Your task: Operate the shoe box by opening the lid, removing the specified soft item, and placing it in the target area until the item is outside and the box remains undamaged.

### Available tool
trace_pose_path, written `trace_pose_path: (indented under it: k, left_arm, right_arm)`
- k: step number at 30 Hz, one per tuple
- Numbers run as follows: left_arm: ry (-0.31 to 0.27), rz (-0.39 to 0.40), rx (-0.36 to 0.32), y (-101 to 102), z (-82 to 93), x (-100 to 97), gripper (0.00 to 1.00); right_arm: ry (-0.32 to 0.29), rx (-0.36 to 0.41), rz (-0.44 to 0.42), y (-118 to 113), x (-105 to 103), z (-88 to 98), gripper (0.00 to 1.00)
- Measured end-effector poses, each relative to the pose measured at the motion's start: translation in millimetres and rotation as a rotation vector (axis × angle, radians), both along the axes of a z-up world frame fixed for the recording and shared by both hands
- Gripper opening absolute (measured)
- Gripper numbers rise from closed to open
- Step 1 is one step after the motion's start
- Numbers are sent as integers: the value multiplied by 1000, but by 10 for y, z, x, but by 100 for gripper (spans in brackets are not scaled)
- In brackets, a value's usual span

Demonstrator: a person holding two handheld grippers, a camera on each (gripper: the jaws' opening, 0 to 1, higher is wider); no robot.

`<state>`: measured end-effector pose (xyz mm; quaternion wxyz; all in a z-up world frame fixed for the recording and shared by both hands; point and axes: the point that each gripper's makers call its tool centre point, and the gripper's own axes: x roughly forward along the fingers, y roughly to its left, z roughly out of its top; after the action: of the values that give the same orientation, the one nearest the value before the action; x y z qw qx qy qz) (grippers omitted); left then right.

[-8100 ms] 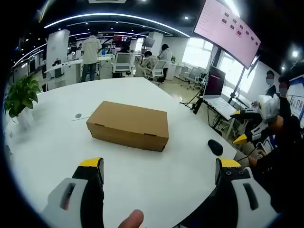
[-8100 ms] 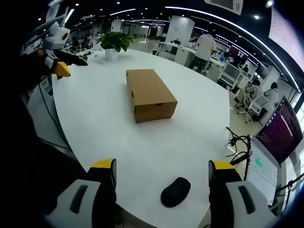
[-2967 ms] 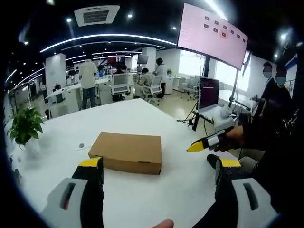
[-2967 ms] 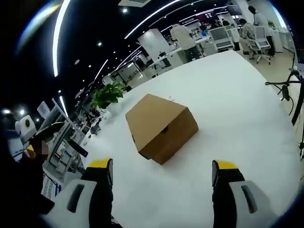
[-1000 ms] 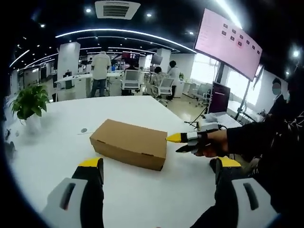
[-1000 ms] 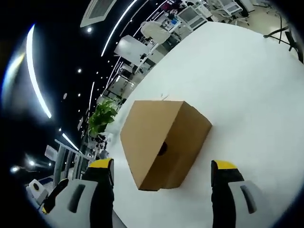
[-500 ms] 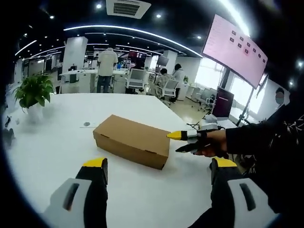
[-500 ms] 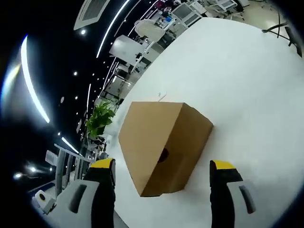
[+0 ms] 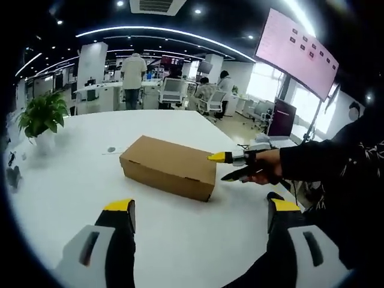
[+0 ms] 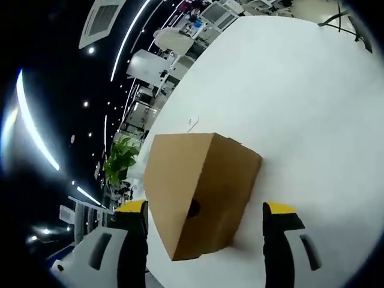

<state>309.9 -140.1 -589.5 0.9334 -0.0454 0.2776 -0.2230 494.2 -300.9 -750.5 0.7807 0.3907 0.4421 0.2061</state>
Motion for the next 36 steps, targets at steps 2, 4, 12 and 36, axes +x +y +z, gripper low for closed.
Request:
trace_pose_path:
  k: [2, 4, 12, 36]
  left_arm:
    - [-5, 4, -7, -6, 24, -11, 92]
    - [-15, 8, -10, -7, 38, -16, 94]
    - [-12, 23, -15, 32, 36, -79, 94]
    - [-1, 32, -3, 165, 22, -203, 89]
  right_arm:
    - [17, 24, -17, 30, 8, 14, 76]
    - [28, 27, -18, 48, -5, 1, 76]
    - [86, 34, -34, 84, -8, -125, 74]
    - [115, 61, -47, 221, 30, -217, 58]
